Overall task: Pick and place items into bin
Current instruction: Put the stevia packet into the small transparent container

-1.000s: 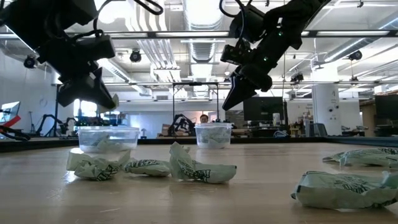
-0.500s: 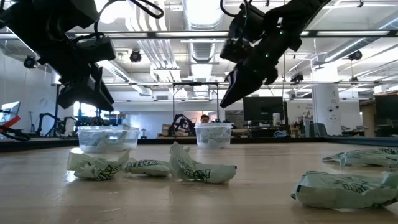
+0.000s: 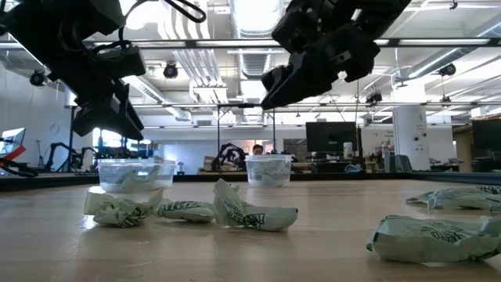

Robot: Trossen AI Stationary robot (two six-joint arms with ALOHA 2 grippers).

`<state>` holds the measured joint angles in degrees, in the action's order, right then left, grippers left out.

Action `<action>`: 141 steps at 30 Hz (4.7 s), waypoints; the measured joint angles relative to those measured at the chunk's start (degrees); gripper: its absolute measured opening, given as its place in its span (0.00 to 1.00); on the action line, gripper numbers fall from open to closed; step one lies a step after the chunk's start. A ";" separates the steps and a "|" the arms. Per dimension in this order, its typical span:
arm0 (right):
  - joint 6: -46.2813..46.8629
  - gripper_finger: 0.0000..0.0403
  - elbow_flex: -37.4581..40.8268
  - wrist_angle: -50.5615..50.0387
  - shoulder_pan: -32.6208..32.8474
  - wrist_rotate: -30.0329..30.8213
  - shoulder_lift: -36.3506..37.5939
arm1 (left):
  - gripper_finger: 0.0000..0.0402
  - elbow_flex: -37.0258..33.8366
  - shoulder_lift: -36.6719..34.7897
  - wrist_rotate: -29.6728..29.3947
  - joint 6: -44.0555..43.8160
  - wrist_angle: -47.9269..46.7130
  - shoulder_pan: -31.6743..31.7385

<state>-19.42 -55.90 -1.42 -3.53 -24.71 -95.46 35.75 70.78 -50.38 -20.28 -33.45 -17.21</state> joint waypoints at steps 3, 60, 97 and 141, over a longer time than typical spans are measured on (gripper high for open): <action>-0.50 0.24 0.05 2.52 1.66 0.02 -1.29 | 0.37 0.00 0.00 0.16 -0.04 0.02 0.00; -0.51 0.34 -14.80 -1.26 2.02 2.58 -25.35 | 0.37 0.00 0.07 2.28 -0.34 -0.02 0.00; -1.95 0.08 -10.89 -17.18 1.15 24.70 -6.29 | 0.37 -0.04 0.07 2.13 -0.32 0.00 0.00; 5.99 0.30 2.19 7.00 -13.40 29.26 -3.06 | 0.37 -0.04 0.07 2.13 -0.26 0.91 -0.01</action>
<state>-13.43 -53.71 5.58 -16.93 4.55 -98.52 35.70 70.85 -48.25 -20.53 -32.54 -17.22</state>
